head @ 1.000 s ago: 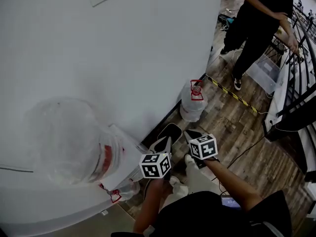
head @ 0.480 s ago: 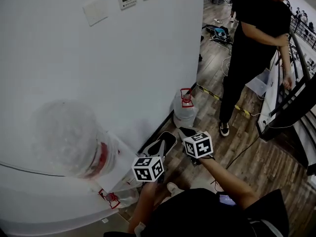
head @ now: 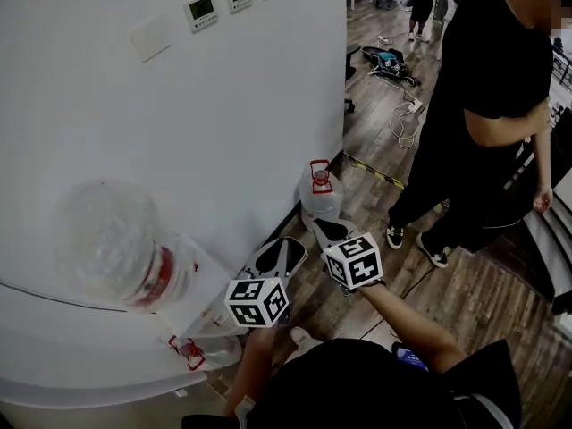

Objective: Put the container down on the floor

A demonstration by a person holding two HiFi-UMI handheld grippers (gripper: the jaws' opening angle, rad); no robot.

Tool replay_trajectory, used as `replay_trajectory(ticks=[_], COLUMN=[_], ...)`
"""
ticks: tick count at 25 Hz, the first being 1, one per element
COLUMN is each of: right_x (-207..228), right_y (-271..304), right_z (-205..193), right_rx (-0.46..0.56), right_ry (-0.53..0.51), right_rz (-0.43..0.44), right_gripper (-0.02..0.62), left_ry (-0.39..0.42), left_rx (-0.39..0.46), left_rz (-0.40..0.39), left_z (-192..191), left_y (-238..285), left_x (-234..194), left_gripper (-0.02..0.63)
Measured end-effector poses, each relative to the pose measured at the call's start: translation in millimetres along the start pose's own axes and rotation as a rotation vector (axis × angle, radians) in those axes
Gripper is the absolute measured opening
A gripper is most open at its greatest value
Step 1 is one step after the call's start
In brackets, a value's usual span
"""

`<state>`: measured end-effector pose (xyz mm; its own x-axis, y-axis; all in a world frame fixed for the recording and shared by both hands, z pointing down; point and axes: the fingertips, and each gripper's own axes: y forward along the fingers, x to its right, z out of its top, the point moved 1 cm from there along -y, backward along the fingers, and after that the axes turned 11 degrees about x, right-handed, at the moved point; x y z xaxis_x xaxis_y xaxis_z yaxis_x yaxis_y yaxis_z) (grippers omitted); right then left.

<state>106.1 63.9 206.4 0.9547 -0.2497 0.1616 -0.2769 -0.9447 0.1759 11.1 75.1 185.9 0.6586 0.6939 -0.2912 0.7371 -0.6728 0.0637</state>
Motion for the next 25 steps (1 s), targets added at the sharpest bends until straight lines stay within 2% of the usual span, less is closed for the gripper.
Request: replay_trajectory(ticks=[6, 17, 25], right_x=[4.7, 2.6, -6.4], right_y=[-39.3, -93.5, -121.4], right_z=[31.9, 52.8, 54.7], right_rx=[0.087, 0.162, 0.205], right_ry=[-0.014, -0.036, -0.035], right_rz=[0.021, 0.067, 0.077], right_gripper=[0.029, 0.029, 0.029], left_ry=[0.030, 0.072, 0.095], left_rx=[0.067, 0.167, 0.177], left_rz=[0.016, 0.065, 0.067], left_z=[12.5, 31.3, 27.1], left_y=[-5.8, -31.7, -50.5], left_x=[41.8, 86.3, 106.8], left_gripper=[0.014, 0.014, 0.014])
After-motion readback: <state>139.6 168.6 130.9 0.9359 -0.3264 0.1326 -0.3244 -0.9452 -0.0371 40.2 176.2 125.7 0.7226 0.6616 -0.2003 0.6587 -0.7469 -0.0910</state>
